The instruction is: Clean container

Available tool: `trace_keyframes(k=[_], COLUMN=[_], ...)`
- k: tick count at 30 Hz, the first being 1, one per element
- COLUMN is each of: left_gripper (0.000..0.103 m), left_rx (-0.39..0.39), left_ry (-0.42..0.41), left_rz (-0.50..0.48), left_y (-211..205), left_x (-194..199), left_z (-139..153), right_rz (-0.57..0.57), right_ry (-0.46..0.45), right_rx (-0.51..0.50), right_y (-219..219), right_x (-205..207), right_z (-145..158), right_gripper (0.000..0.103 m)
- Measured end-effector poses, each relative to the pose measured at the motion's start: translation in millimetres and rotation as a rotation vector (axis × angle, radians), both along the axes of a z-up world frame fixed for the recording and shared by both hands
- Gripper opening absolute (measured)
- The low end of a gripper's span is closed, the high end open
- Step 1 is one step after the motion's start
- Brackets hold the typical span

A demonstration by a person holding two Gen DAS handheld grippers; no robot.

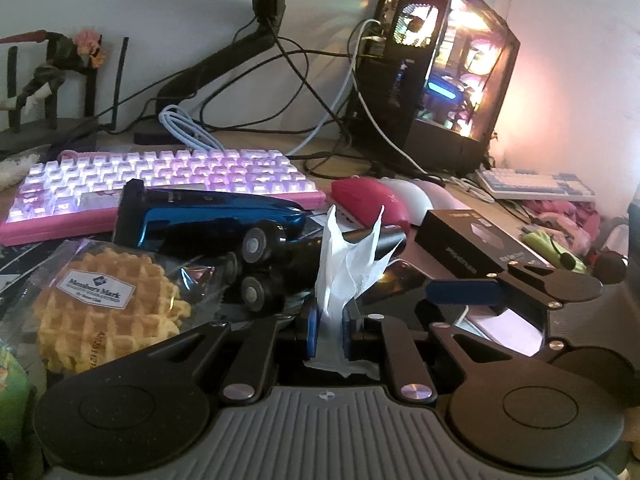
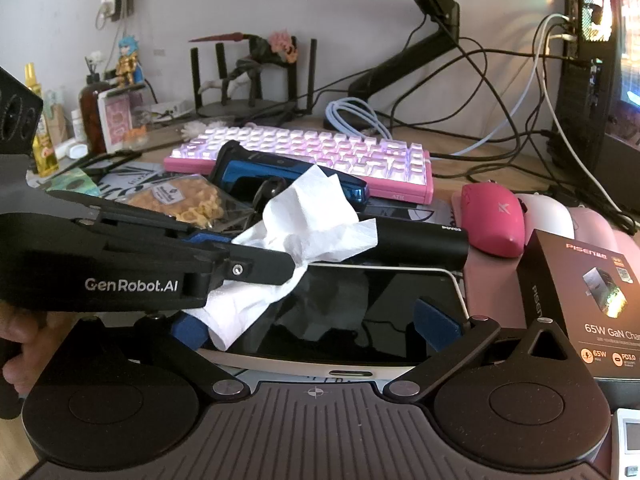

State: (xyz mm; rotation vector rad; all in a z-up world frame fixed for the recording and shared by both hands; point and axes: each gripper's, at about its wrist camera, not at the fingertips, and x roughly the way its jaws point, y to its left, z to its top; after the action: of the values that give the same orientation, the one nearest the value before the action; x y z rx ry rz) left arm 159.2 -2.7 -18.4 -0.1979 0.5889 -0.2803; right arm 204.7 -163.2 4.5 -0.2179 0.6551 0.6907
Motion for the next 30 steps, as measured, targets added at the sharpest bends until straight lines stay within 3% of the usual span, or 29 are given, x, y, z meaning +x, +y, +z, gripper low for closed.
trace_keyframes(k=[15,30], left_gripper=[0.016,0.016], left_rx=[0.000,0.001], left_ry=[-0.002,0.000], left_rz=[-0.065,-0.016], left_y=[-5.2,-1.2], left_x=[-1.6,-1.0], left_z=[0.1,0.2], right_rz=[0.000,-0.001], right_ry=[0.000,0.000], right_rx=[0.000,0.000], right_y=[0.0,0.0], right_x=[0.4,-0.2], right_z=[0.3,0.3], right_gripper=[0.103,0.103])
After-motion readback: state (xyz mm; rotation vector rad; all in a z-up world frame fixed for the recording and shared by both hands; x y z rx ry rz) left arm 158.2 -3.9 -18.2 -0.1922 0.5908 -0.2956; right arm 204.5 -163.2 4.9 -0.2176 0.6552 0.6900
